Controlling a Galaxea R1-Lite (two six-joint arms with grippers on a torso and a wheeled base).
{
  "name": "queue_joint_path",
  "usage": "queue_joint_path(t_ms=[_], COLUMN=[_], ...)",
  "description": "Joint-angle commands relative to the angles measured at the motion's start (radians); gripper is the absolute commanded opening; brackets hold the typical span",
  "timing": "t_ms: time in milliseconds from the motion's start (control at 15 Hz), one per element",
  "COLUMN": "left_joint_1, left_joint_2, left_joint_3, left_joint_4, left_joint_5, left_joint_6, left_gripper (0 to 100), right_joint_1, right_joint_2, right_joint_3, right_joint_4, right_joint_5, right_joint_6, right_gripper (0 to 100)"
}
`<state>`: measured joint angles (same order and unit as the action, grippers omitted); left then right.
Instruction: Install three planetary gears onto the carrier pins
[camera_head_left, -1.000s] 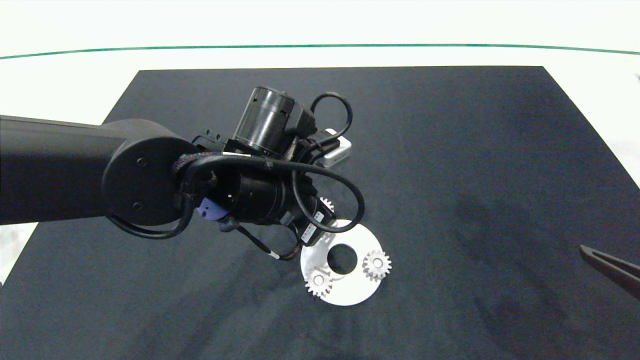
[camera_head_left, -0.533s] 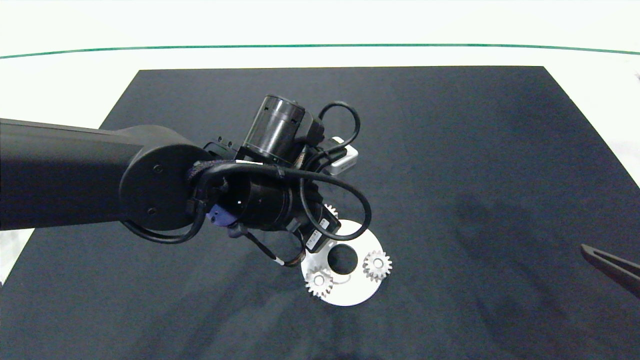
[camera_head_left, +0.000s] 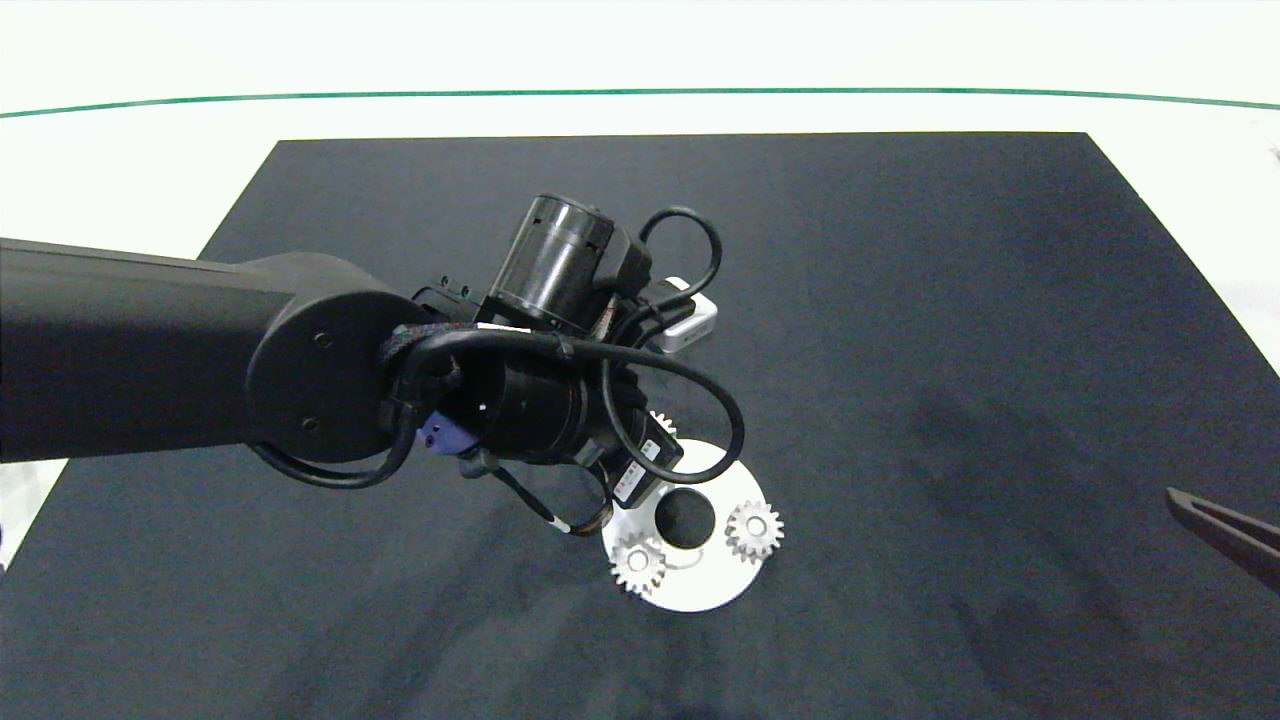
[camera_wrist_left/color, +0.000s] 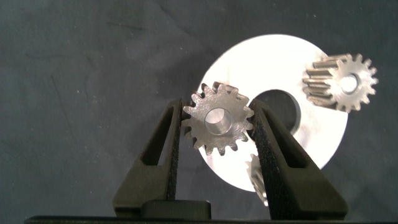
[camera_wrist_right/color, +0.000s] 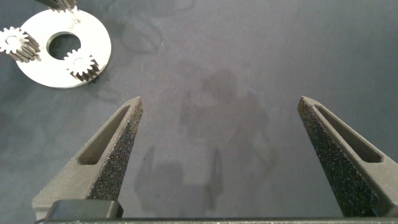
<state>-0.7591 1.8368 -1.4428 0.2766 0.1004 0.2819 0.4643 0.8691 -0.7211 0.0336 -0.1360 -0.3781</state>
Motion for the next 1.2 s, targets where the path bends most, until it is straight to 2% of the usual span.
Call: queue_joint_path(t_ms=[67,533,867,933,1200], left_joint_1=[-0.012,-0.016,-0.022,-0.022,-0.023], left_joint_2=[0.016,0.048,0.048,0.047,0.036], left_joint_3=[-0.007,-0.042,-0.033,-0.03,-0.021], left_joint_4=[0.001,-0.008,-0.008,-0.008,-0.01], left_joint_5=[0.001,0.001,0.001,0.001,0.001], left_joint_6=[0.002,0.002,0.002,-0.001,-0.017], left_gripper=[16,16,16,100,100], right_joint_1=[0.001,0.001,0.001,0.001,0.001], right_joint_2=[-0.001,0.004,0.005,0.005,0.004], right_joint_3=[0.0,0.0,0.0,0.0,0.0], right_joint_4=[0.0,0.0,0.0,0.0,0.0], right_joint_5=[-0.001,-0.001,-0.001,-0.001,-0.001], right_joint_6=[-0.002,-0.002,-0.002,-0.002,-0.002], right_gripper=[100,100,100,100,100])
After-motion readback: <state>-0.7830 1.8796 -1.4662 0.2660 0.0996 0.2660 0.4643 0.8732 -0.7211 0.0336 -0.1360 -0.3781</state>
